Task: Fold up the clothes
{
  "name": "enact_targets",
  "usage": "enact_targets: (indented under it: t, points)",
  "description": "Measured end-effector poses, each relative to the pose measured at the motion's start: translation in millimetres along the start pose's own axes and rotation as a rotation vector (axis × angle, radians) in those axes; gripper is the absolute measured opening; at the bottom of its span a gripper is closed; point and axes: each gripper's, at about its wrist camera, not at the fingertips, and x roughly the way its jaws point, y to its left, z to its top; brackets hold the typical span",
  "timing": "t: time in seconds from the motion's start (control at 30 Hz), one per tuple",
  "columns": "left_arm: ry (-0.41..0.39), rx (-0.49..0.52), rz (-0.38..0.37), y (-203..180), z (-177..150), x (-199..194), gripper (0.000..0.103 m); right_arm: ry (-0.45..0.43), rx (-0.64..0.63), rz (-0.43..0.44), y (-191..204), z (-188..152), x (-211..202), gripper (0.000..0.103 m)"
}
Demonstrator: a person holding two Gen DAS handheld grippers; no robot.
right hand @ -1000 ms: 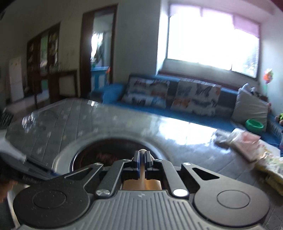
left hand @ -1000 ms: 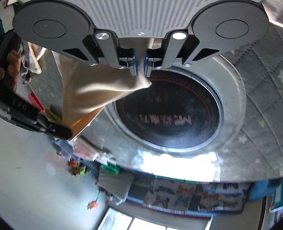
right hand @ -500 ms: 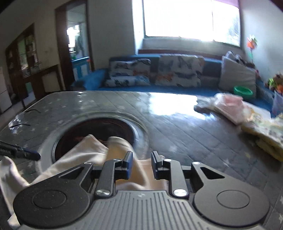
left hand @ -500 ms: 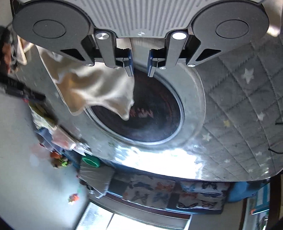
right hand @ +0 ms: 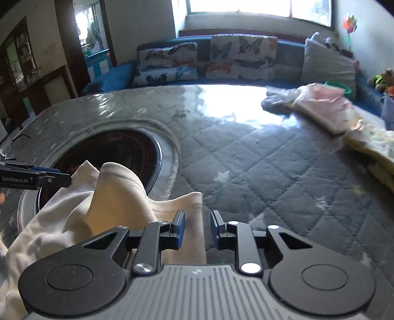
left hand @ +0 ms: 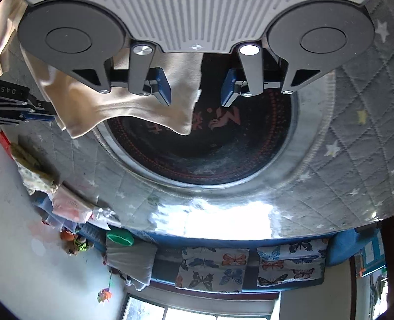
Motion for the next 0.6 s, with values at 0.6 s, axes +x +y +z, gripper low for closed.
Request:
enact_targets:
  t: [0.6]
  points:
    - [-0.09, 0.04, 0.201, 31, 6, 0, 0.01, -0.074, -0.106, -0.05, 30, 38, 9, 0.005]
